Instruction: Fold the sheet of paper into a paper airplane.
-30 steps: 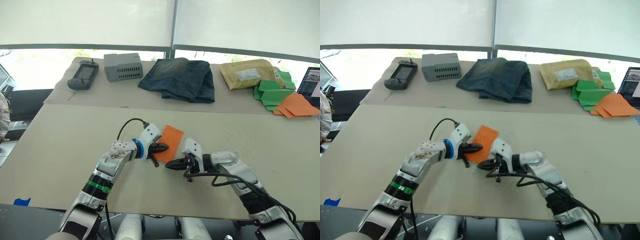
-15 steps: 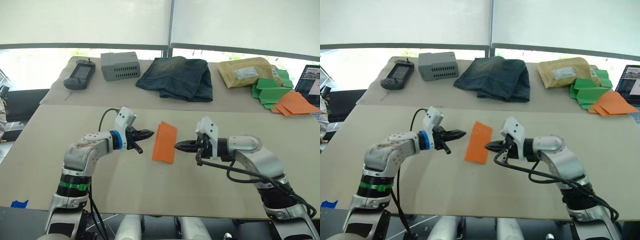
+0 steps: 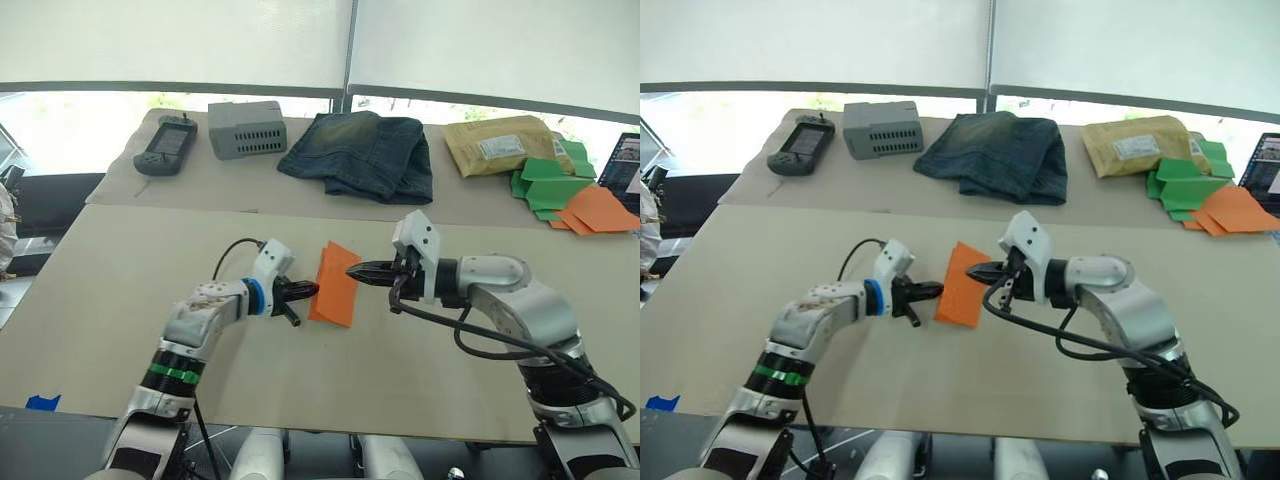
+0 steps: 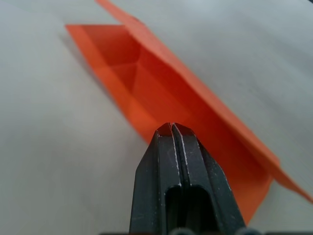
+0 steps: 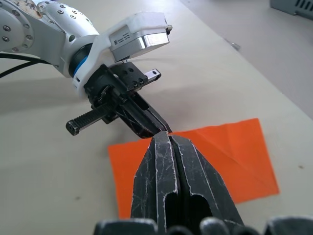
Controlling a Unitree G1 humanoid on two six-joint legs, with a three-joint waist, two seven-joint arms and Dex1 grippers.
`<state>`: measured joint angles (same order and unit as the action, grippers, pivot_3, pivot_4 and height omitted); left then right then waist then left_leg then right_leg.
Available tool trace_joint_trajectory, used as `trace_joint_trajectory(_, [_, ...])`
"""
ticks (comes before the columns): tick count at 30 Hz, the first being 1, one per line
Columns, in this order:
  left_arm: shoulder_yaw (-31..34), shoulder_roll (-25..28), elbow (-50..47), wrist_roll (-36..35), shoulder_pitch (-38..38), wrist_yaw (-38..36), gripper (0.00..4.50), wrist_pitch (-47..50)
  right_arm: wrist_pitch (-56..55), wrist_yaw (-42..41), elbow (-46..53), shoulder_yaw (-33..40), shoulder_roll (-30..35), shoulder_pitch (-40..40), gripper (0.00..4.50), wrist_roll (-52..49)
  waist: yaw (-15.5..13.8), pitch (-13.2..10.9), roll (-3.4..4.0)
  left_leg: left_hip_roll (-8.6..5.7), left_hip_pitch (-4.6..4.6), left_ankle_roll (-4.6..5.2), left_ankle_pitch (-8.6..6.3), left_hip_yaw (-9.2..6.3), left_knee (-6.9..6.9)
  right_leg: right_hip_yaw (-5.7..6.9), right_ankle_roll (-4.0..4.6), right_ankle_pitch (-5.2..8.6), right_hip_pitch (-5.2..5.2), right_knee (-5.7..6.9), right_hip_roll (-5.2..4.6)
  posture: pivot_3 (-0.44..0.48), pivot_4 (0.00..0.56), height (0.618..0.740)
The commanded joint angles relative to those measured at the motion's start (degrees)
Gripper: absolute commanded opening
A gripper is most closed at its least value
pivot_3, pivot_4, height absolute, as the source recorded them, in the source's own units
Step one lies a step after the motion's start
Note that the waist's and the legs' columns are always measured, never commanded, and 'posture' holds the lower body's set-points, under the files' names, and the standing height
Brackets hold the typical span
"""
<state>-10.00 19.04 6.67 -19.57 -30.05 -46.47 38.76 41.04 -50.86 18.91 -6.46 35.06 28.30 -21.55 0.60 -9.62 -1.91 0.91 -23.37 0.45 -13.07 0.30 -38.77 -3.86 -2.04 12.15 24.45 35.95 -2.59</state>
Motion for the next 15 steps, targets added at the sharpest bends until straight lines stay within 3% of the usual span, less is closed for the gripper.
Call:
trace_joint_trajectory(1, [-1.32,-1.98,1.02,-0.34,-2.83,-2.77,0.00,-2.54,0.81,1.76,2.73,4.28,2.15,0.79,0.04,-0.89,0.09,0.00,0.00,-0.01,0.00,0.00,0.00,0.00,0.01,0.00,0.00,0.00,0.00,0.00,0.00,0.000,0.150,0.728])
trace_joint_trajectory(15, [-7.83,-15.05,19.84,5.70,-10.20,-5.14,0.00,-11.53,4.67,6.67,8.83,7.57,7.02,-0.38,0.04,-1.07,-1.38,-0.01,-0.02,-0.09,0.01,0.07,0.04,-0.01,-0.10,-0.05,-0.12,-0.06,-0.11,-0.04,0.00,0.000,0.150,0.728])
